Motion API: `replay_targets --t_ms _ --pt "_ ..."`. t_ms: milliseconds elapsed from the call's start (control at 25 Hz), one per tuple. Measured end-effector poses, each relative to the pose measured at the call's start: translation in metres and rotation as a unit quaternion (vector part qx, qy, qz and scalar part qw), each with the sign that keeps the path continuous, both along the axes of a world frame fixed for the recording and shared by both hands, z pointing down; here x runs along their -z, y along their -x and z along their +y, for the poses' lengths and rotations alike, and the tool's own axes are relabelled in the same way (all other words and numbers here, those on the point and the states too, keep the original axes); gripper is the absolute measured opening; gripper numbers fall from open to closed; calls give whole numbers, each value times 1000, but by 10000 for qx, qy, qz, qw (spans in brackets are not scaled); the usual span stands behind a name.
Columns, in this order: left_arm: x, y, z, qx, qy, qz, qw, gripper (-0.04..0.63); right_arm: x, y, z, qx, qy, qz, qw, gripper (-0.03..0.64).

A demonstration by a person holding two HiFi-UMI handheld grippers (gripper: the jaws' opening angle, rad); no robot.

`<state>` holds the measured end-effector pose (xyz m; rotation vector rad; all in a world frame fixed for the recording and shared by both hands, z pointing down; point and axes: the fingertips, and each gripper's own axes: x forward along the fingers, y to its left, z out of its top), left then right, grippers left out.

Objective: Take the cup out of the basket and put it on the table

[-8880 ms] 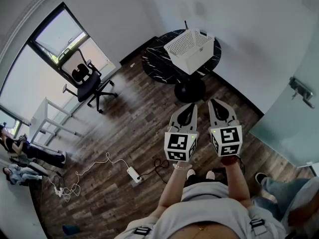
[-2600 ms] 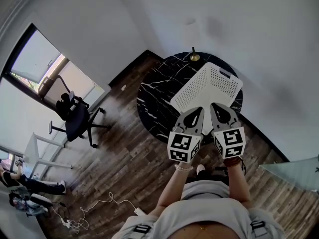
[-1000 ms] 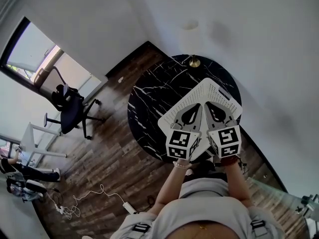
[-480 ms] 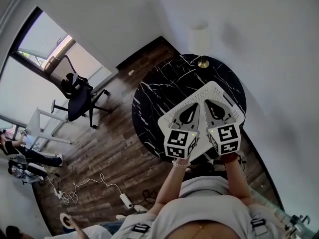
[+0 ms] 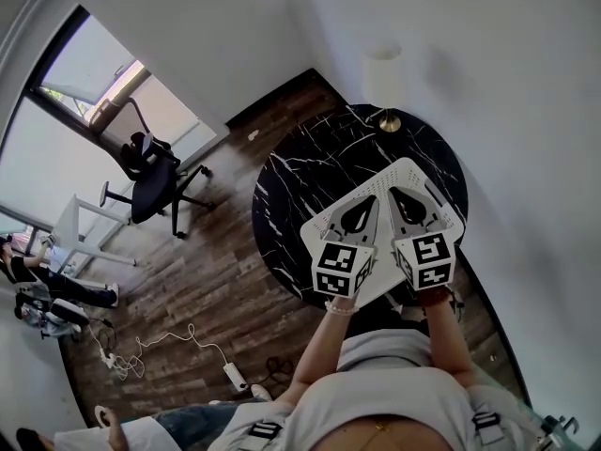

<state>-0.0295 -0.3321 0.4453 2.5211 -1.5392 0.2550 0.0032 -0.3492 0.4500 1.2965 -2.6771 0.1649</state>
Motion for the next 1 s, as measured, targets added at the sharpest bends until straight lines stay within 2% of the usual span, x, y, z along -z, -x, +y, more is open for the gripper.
replay_targets --t_ms 160,320,480,600,1000 --pt "-16 1 -9 -178 275 -80 9994 6 -2 -1 -10 -149 52 -17 9999 9" --pt "-50 8 -17 -397 833 -257 9954 6 -4 -7 -21 -369 99 -55 9993 9" --pt "-88 8 -18 -791 1507 -372 9847 6 -8 -19 -30 -692 175 -126 9974 9" --pt "-110 7 -18 -1000 1836 -594 9761 6 -13 -25 -31 -881 234 -168 9957 9" --pt "-153 1 -16 -1463 2397 -1081 9537 8 -28 -39 -35 -1265 389 -103 9912 9"
